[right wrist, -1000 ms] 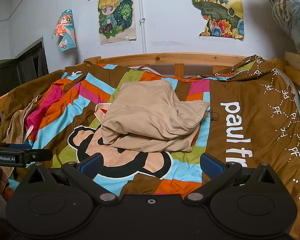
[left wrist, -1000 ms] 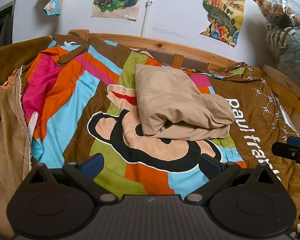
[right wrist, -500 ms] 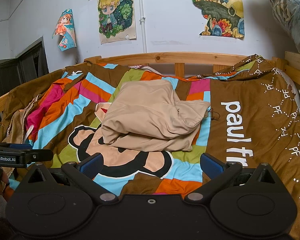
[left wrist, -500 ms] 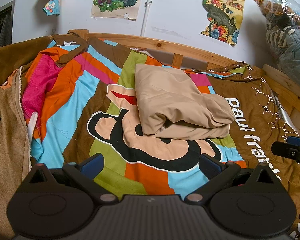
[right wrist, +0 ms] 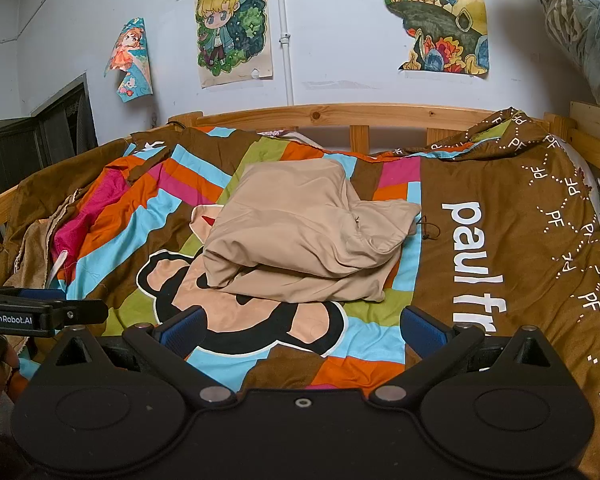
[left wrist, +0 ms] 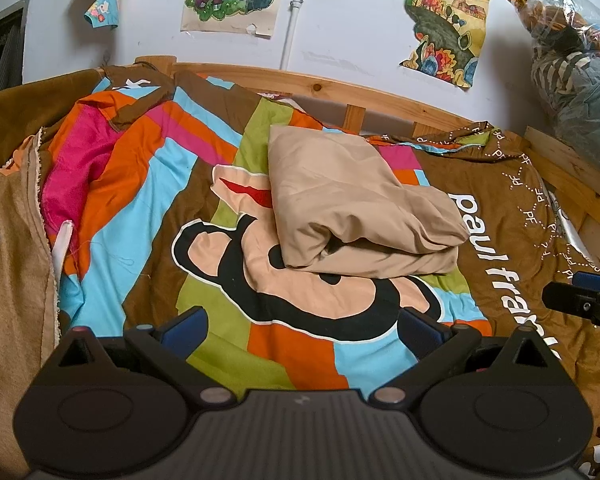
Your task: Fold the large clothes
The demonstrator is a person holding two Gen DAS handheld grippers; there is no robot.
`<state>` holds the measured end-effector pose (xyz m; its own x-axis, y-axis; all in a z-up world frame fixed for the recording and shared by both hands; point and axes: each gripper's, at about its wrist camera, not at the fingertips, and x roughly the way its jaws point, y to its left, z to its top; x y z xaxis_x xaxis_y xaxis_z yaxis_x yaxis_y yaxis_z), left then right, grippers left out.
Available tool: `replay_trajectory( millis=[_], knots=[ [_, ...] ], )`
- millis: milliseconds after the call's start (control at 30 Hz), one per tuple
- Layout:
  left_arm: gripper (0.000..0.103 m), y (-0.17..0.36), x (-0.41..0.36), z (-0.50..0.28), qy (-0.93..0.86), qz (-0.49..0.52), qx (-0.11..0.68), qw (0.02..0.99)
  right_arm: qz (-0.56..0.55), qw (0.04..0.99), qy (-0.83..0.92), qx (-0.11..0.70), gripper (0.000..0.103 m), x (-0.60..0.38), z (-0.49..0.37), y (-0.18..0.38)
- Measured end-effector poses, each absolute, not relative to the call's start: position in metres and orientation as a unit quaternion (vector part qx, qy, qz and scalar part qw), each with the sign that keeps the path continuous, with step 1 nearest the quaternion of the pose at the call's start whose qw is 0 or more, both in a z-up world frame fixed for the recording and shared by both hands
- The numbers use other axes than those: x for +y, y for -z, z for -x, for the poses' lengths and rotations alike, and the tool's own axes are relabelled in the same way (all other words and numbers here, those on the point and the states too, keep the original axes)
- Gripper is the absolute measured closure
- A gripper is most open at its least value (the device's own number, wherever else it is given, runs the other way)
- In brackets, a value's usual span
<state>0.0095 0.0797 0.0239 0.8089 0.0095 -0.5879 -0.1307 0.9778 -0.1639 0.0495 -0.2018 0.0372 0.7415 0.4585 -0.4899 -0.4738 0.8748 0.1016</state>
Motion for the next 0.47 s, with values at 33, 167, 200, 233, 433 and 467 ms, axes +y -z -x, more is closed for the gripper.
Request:
replay_trajectory(
  millis=[33, 167, 200, 233, 433, 467],
  knots=[
    [0.001, -0.024, 0.080, -0.010, -0.040, 0.097, 0.310, 0.945, 0.015, 0.933, -0.250, 0.259, 0.001, -0.202, -0.050, -0.037],
    [0.001, -0.025, 0.086, -0.013, -0.061, 0.105, 0.316, 0.941, 0.014, 0.933, -0.250, 0.259, 0.001, -0.202, -0.049, -0.038],
    [0.001, -0.025, 0.089, -0.013, -0.060, 0.115, 0.320, 0.939, 0.014, 0.933, -0.250, 0.259, 0.001, -0.202, -0.050, -0.037],
    [0.001, -0.024, 0.090, -0.014, -0.060, 0.122, 0.324, 0.936, 0.014, 0.933, -0.250, 0.259, 0.001, -0.202, -0.050, -0.037],
    [0.001, -0.022, 0.092, -0.016, -0.063, 0.123, 0.333, 0.933, 0.014, 0.933, -0.249, 0.260, 0.001, -0.201, -0.050, -0.038],
    [0.001, -0.021, 0.092, -0.016, -0.064, 0.122, 0.334, 0.933, 0.014, 0.933, -0.249, 0.260, 0.001, -0.201, -0.050, -0.038]
  ],
)
